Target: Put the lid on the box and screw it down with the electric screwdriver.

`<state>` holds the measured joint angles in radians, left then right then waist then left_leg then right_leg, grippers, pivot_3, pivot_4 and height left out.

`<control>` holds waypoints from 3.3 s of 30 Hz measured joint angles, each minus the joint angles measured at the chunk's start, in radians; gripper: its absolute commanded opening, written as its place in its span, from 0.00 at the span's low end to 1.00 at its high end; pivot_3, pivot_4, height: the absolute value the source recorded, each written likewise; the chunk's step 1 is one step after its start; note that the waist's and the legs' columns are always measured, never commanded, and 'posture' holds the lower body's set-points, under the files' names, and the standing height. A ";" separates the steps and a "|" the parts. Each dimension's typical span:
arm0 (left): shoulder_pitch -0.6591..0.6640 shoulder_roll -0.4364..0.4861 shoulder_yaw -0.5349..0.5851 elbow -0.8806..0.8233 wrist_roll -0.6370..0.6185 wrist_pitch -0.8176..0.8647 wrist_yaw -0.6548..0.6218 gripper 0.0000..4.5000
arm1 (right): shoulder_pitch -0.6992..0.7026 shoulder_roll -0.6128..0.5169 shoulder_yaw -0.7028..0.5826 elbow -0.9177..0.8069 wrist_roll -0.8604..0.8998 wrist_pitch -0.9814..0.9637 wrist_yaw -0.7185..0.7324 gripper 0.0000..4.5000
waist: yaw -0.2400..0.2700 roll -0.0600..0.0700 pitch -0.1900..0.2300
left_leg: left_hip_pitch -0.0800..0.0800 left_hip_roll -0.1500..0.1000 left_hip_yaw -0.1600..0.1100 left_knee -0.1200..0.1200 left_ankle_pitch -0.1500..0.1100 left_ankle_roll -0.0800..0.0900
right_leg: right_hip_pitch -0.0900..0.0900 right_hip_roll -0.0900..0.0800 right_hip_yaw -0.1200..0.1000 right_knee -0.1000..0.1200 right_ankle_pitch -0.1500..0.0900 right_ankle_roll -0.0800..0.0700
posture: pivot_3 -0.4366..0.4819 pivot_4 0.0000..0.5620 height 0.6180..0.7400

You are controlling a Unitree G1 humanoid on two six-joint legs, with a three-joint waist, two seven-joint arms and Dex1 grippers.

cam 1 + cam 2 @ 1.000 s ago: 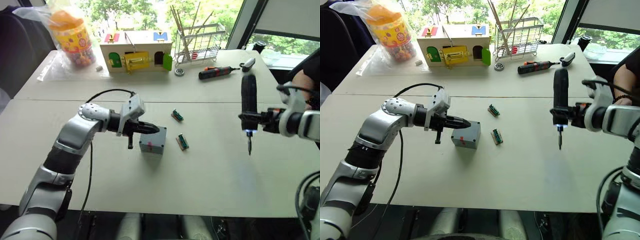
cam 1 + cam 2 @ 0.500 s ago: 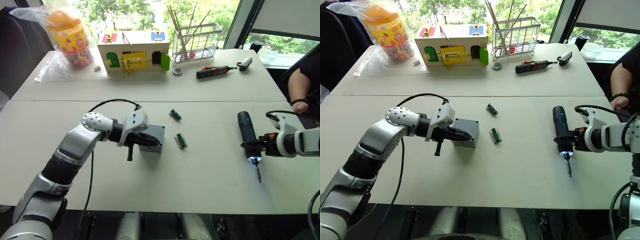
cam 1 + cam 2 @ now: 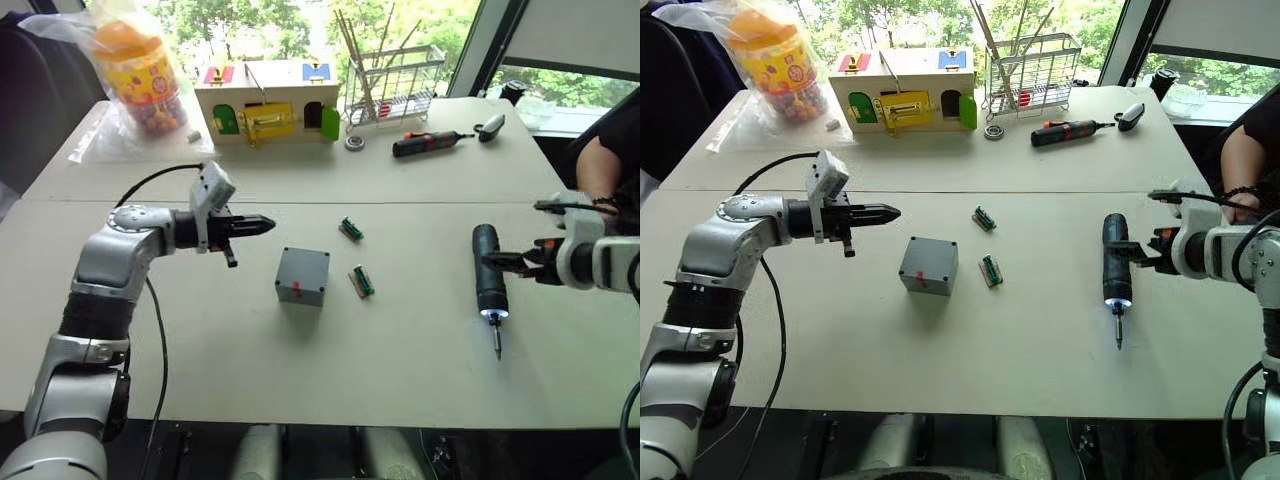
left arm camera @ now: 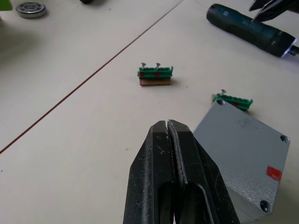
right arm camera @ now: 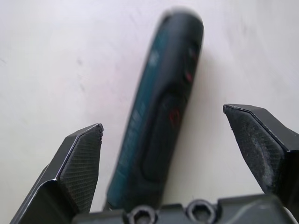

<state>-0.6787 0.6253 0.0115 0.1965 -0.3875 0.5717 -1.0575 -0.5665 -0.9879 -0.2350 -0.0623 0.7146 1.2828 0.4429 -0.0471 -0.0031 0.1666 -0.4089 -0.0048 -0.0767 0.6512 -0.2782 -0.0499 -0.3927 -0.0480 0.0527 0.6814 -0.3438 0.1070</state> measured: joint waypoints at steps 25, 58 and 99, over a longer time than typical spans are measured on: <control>0.137 -0.023 -0.146 -0.032 0.075 -0.021 -0.013 0.00 | 0.312 0.415 0.546 -0.370 -0.320 -0.611 0.202 0.99 | 0.028 -0.003 -0.001 | 0.000 -0.002 -0.005 0.006 0.001 -0.002 | 0.004 -0.001 -0.003 0.002 0.000 0.001 | 0.48 0.27 1.00; 0.195 0.063 -0.086 0.011 0.109 -0.075 -0.063 0.00 | 0.147 0.328 0.474 -0.242 -0.393 -0.695 0.358 0.99 | 0.008 -0.003 -0.001 | 0.000 -0.002 -0.006 0.008 0.000 -0.001 | 0.004 -0.001 -0.003 0.004 0.000 0.001 | 0.48 0.27 1.00; 0.223 0.038 -0.148 -0.102 0.072 0.024 -0.085 0.00 | 0.162 0.487 0.602 -0.214 -0.477 -0.654 0.466 0.99 | 0.004 -0.003 -0.001 | 0.000 -0.002 -0.006 0.010 0.000 -0.001 | 0.004 -0.001 -0.003 0.006 0.000 0.001 | 0.48 0.27 1.00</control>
<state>-0.4558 0.6636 -0.1366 0.0943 -0.3152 0.5960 -1.1420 -0.4050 -0.5013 0.3669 -0.2761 0.2375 0.6286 0.9093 -0.0429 -0.0058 0.1656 -0.4093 -0.0072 -0.0831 0.6613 -0.2778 -0.0510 -0.3892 -0.0493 0.0494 0.6873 -0.3433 0.1077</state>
